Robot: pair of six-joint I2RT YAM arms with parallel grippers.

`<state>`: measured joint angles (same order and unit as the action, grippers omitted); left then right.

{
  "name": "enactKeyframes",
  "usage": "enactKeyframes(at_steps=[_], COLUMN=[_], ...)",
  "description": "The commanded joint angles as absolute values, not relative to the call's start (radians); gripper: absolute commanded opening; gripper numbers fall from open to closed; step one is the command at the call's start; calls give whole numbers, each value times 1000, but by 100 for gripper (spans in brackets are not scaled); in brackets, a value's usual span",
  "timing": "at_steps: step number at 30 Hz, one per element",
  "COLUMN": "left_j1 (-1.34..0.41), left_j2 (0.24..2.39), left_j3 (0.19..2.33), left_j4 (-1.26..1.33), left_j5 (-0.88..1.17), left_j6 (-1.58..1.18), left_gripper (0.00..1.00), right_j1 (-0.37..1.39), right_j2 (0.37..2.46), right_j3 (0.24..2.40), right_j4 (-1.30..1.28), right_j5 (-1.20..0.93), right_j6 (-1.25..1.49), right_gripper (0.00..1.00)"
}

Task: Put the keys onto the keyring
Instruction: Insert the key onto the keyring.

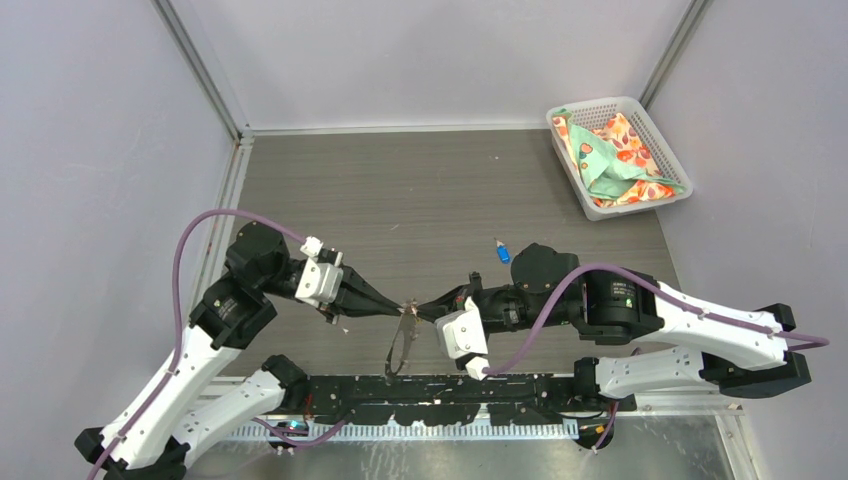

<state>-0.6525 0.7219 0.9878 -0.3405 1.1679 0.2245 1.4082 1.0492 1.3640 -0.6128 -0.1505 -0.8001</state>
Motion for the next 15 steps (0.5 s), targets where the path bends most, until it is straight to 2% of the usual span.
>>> enactKeyframes(at_steps=[1,15], left_j1=[-651,-651], left_j2=[705,706], left_j3=[988,982], left_j4=[-285,-283], left_j5=[1138,1122], left_j6=[209,187], left_gripper=[0,0], right_j1=[1419,1424], right_j2=[1039,1047], right_j3=[1383,1386], right_j4=[-563,-561], right_j5=[-146,-152], right_j6=[-778,-780], right_gripper=[1,1])
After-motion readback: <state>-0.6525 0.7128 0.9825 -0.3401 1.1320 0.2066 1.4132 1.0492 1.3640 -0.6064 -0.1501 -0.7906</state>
